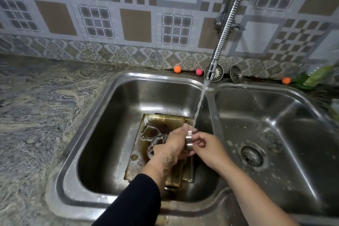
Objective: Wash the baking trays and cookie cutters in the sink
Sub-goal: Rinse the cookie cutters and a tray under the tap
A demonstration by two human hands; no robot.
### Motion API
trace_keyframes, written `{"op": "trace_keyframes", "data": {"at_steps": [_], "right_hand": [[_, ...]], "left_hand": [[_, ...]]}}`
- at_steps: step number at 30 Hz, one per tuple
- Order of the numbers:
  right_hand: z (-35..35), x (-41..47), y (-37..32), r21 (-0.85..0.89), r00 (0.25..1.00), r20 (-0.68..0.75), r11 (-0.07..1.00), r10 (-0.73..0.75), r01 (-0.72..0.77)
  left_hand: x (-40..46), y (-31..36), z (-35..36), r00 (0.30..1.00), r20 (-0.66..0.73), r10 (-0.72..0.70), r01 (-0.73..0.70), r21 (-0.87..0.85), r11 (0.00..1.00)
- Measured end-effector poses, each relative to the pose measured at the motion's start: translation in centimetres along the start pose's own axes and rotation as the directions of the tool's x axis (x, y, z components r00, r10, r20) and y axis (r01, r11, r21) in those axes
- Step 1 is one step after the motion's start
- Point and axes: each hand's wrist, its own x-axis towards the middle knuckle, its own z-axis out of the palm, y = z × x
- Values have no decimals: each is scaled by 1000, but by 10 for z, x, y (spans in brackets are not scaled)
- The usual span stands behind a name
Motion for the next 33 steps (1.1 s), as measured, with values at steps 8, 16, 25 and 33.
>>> {"op": "trace_keyframes", "data": {"at_steps": [8,16,25,33], "right_hand": [[4,16,-17,228,989,-5,963,150,-145],[2,23,-31,427,912,166,806,375,-410],[-16,20,-18,804,926,289,464,244,-373],[-24,15,-21,640,943,210,693,257,-331]], "left_hand": [[-15,-7,-12,980,88,177,-173,-58,983],[-24,-12,-14,929,64,366,-348,494,797],[-24,-12,-10,853,-73,516,-354,646,677],[-27,-7,0,874,-16,485,-379,601,704]]}}
